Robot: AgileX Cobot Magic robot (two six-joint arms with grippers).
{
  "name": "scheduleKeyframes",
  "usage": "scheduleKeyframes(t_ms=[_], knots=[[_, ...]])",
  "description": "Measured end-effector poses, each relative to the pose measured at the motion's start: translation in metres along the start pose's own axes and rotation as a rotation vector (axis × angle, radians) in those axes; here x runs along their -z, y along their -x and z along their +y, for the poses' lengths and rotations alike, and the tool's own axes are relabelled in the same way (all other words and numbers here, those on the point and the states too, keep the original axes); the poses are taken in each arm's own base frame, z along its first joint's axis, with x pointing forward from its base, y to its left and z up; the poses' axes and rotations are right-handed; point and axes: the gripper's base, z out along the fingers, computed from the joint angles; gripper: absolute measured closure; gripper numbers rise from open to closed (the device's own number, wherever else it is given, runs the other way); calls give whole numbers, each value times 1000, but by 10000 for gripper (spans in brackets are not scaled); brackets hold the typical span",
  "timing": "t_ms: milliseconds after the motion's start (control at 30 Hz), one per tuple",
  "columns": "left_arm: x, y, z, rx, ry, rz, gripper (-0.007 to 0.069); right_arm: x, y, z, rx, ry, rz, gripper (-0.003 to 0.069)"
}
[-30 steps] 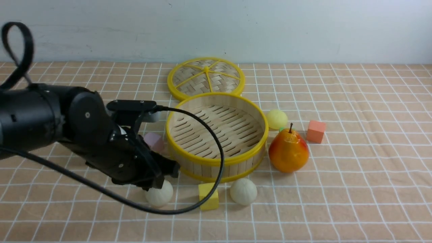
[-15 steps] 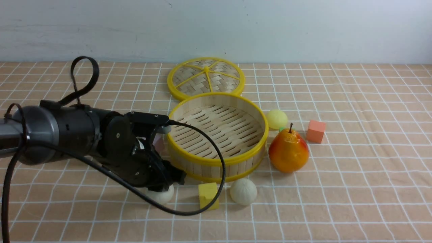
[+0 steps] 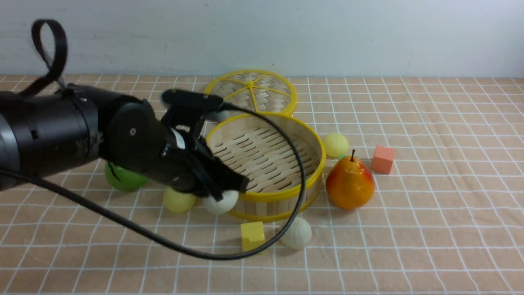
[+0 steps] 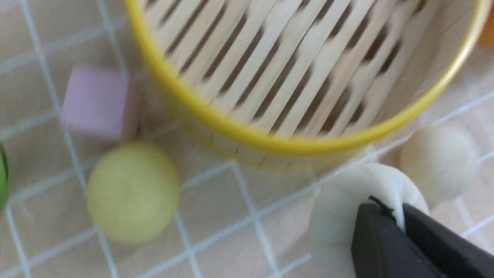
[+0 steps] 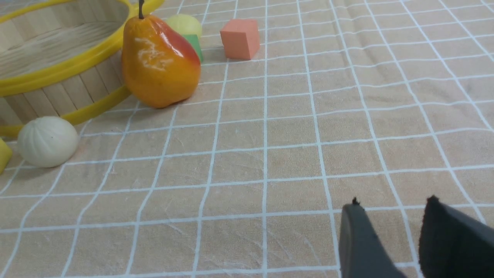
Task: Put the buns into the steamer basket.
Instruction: Use the left arm to put the steamed stuffed bun into the steamer, then use the left arm to grab a steamed stuffed bun
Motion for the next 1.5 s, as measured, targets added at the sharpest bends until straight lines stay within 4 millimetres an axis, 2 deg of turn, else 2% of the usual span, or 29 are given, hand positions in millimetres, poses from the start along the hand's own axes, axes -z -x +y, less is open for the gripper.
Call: scheduleKeyframes(t_ms=[33, 67, 133, 267, 367, 433, 467, 533, 567, 600, 633, 700, 733, 767, 800, 900, 933, 1033, 1100, 1200, 1500], knots=[[0, 2, -1, -3, -1, -9, 631, 0, 0, 0, 0, 0, 0, 419], [-2, 12, -2, -7, -5, -47, 631, 0, 0, 0, 0, 0, 0, 419], [-17, 22, -2, -21, 2, -74, 629, 0, 0, 0, 0, 0, 0, 419], [-63, 28, 1, -60, 25, -41, 589, 0, 0, 0, 0, 0, 0, 419], [-97, 24, 4, -78, 38, 43, 498, 0, 0, 0, 0, 0, 0, 419], [-107, 21, 5, -83, 45, 80, 446, 0, 0, 0, 0, 0, 0, 419], [-112, 21, 5, -69, 47, 103, 379, 0, 0, 0, 0, 0, 0, 419], [-109, 29, 5, -29, 52, 100, 272, 0, 0, 0, 0, 0, 0, 419], [-107, 31, 4, -17, 52, 94, 263, 0, 0, 0, 0, 0, 0, 419], [-98, 39, 3, 15, 53, 80, 207, 0, 0, 0, 0, 0, 0, 419], [-85, 49, 2, 40, 58, 63, 148, 0, 0, 0, 0, 0, 0, 419], [-69, 56, 1, 49, 64, 56, 108, 0, 0, 0, 0, 0, 0, 419], [-43, 64, 1, 45, 83, 54, 74, 0, 0, 0, 0, 0, 0, 419], [-27, 65, 2, 38, 101, 60, 64, 0, 0, 0, 0, 0, 0, 419], [-12, 65, 5, 32, 119, 69, 63, 0, 0, 0, 0, 0, 0, 419], [6, 56, 16, 46, 165, 112, 76, 0, 0, 0, 0, 0, 0, 419], [6, 39, 35, 76, 211, 184, 106, 0, 0, 0, 0, 0, 0, 419], [-14, 3, 69, 145, 265, 291, 160, 0, 0, 0, 0, 0, 0, 419], [-27, -12, 82, 174, 273, 300, 191, 0, 0, 0, 0, 0, 0, 419], [-41, -17, 89, 169, 266, 265, 223, 0, 0, 0, 0, 0, 0, 419], [-66, -15, 92, 145, 245, 173, 232, 0, 0, 0, 0, 0, 0, 419]])
